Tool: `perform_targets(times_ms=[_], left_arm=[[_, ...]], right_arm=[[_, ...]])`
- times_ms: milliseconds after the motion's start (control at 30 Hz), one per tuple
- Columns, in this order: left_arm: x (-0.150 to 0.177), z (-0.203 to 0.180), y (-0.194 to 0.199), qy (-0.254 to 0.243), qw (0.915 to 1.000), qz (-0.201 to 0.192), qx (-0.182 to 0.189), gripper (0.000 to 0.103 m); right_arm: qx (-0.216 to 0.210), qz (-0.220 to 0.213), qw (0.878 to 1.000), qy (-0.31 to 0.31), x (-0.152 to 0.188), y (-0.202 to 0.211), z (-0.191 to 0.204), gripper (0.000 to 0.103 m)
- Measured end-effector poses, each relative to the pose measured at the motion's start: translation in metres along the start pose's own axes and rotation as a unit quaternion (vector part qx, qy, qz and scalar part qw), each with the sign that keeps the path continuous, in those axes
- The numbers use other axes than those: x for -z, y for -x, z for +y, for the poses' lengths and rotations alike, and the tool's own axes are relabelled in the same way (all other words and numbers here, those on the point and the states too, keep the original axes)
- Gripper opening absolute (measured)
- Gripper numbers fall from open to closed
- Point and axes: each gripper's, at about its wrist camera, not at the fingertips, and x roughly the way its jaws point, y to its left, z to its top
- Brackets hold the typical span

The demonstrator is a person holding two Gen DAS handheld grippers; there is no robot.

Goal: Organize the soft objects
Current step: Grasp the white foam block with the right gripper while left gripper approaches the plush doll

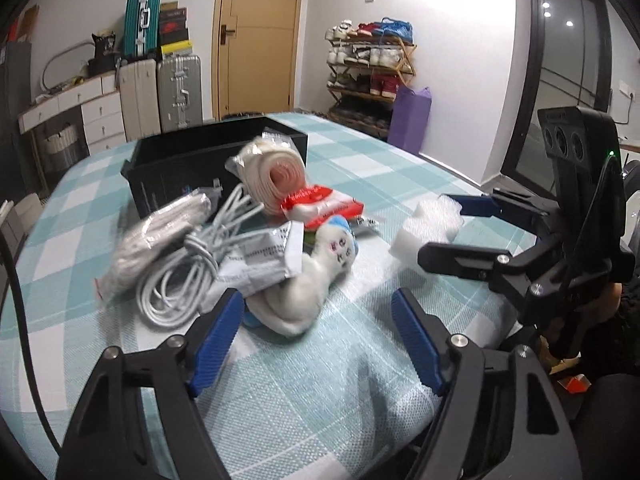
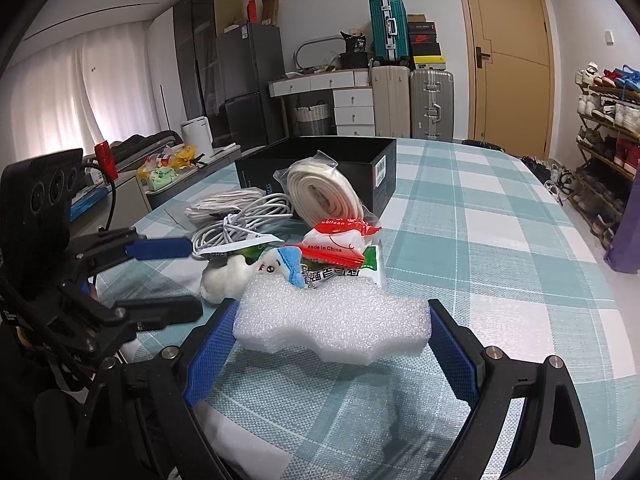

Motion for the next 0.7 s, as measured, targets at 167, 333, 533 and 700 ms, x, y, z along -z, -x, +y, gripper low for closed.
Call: perform_targets(times_ms=[167, 333, 533, 700], left_arm=[[0.002, 0.003, -0.01, 0.011, 0.9996, 0.021, -0.014, 0.077], [-0.003, 0.008, -0.023, 0.027, 0.9984, 0.035, -0.037, 0.077], [-0.012, 0.006, -0.039, 0.034, 0.9968, 0.049, -0.054, 0.077], [-0.011, -0.003, -0.05, 0.015, 0.9954, 0.061, -0.073, 0.058]], right_arm=[[-0.001, 0.0, 1.0, -0.001, 0.0, -0.001, 0.0, 0.092], [-0.001, 0.001, 1.0, -0.001, 0.0, -0.001, 0.0, 0.092], [-0.003, 0.001, 1.0, -0.004, 0.001, -0.002, -0.001, 0.092], [-0.003, 0.001, 1.0, -0.005, 0.001, -0.002, -0.002, 0.092]])
